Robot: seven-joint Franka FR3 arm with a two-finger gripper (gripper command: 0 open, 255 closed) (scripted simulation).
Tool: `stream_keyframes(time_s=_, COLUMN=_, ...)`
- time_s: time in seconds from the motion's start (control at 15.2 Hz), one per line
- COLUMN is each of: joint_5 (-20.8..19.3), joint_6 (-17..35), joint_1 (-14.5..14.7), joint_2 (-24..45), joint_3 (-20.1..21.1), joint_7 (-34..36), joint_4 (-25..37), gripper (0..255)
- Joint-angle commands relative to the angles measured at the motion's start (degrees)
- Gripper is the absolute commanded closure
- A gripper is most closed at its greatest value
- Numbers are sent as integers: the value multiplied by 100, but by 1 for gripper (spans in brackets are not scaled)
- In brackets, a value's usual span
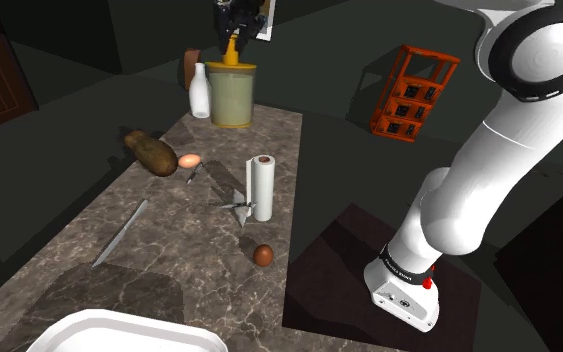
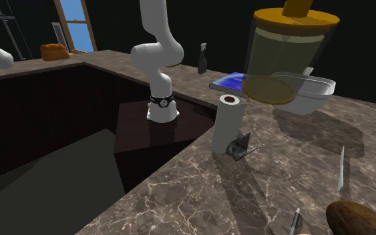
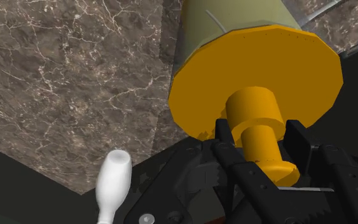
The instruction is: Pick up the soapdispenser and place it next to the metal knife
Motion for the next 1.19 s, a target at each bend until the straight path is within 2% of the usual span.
stream_keyframes(time_s=0.0, joint_5=-79, joint_6=-41, joint_1=129, joint_2=44, joint_3=154, joint_7=301, joint_4=93, gripper=255)
stream_keyframes(time_s=0.46, joint_5=-399, joint_6=-176, joint_1=589, joint_2=495, joint_3=646, joint_7=1272, joint_4=649, gripper=255)
stream_keyframes(time_s=1.12, joint_5=-375, joint_6=662, joint_1=575, joint_2=272, joint_3=631, joint_7=1290, joint_4=-409, gripper=255)
